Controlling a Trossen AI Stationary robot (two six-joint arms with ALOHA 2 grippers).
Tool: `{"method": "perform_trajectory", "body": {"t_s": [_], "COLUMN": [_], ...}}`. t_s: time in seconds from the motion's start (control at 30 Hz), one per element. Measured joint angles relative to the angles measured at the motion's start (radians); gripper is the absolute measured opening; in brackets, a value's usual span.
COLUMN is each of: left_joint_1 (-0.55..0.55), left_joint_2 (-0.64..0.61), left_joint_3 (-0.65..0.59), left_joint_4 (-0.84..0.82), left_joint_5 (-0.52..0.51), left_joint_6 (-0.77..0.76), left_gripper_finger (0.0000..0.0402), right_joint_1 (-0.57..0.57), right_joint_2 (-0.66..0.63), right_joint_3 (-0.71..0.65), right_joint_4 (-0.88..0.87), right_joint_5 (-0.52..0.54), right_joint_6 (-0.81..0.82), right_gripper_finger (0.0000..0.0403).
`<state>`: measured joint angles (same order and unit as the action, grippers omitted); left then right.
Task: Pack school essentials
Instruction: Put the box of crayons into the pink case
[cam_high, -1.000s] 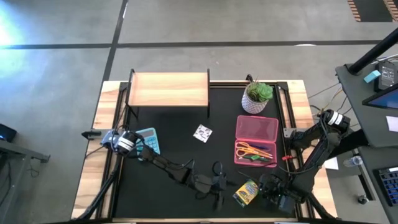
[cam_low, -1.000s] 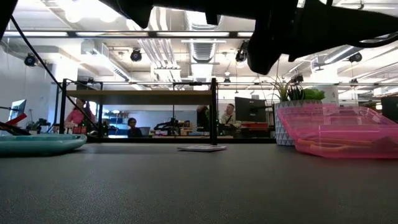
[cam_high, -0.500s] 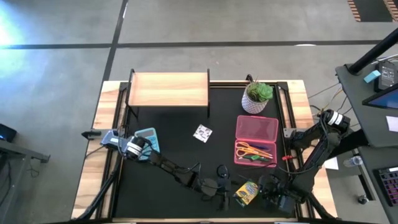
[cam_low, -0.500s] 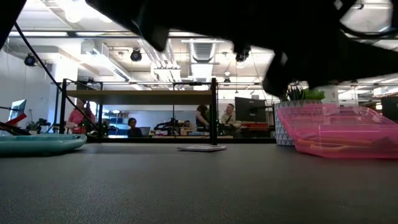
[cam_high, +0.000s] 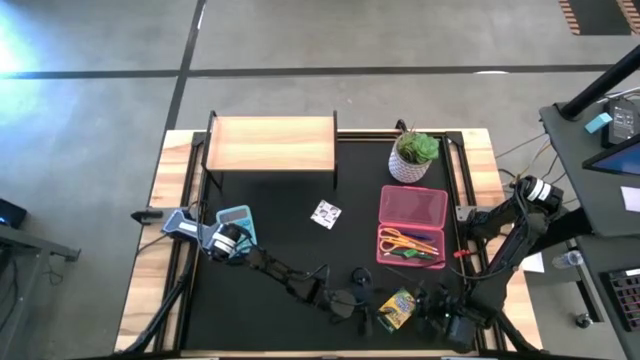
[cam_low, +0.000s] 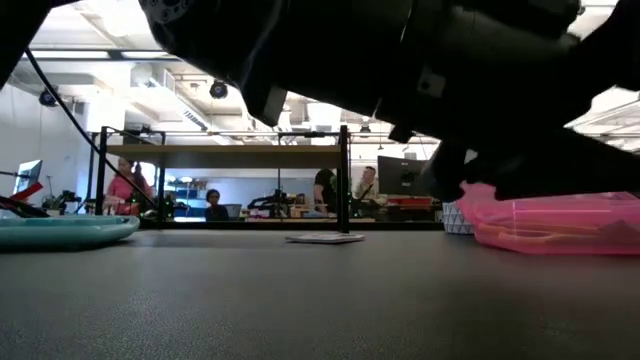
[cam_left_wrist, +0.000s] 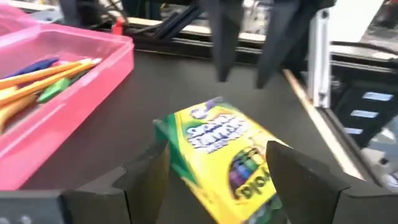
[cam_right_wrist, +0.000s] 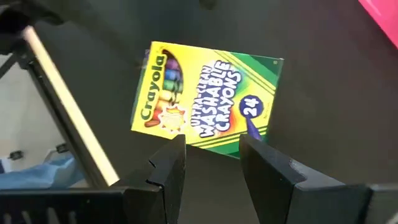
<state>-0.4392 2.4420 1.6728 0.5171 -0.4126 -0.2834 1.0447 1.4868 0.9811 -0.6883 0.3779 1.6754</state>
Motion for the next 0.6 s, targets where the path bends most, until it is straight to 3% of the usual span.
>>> {"method": "perform_trajectory", "body": {"t_s": [0.6], "left_joint_1": [-0.003], "left_joint_2": [-0.003], "left_joint_3": [0.001], "left_joint_4": [-0.160], "left_joint_5": [-0.013], "left_joint_6": [-0.005], "left_gripper_finger": [0.0250], "right_joint_1": [-0.002], "right_joint_2": [0.000], "right_joint_3": [0.007], "right_joint_4": [0.051], "right_joint_5": [-0.019], "right_joint_6": [-0.088], "right_gripper_finger": [0.0141]}}
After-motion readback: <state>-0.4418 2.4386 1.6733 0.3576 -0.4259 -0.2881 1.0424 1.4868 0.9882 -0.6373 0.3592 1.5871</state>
